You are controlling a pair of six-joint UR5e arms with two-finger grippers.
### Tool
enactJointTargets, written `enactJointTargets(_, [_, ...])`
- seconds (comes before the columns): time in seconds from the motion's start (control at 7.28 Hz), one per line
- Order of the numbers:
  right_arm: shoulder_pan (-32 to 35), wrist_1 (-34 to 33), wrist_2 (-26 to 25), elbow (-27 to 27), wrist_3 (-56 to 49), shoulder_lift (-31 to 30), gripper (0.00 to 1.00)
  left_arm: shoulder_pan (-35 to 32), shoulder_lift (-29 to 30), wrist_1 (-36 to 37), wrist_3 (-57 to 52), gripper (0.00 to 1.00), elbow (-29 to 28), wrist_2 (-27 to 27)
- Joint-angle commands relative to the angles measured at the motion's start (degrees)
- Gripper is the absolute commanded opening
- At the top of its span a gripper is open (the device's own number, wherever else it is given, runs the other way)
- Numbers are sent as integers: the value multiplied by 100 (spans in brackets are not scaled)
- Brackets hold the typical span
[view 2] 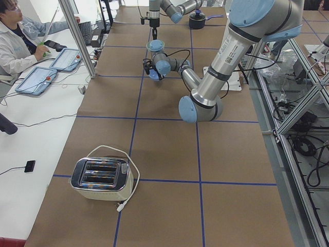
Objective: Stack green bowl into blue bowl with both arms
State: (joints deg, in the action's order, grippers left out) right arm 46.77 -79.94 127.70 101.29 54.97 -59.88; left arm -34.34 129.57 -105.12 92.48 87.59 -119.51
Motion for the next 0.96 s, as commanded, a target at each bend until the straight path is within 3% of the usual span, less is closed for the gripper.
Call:
enactJointTargets(0.0, [-97,-48,-26,-39,170,195,15,208,77,-26,68,0,-101,225])
enactJointTargets(0.14, [-141,-48,-43,-39,241,257,15,209,94,-26,60,0,-102,226])
enactJointTargets(0.27, [-185,-48,-61,-48,277,284,15,209,94,-53,42,6,-102,218])
enactJointTargets(0.41, [-221,-48,-105,-57,338,327,15,209,94,-79,16,22,-93,218])
enactJointTargets(0.55, [-230,-48,-105,-83,338,363,15,200,68,-184,16,70,-93,226])
enactJointTargets(0.69, [-256,-48,-114,-109,338,398,15,209,42,-228,7,97,-84,392])
enactJointTargets(0.82, [-282,-39,-157,-258,338,511,15,183,42,-229,-2,97,-23,411])
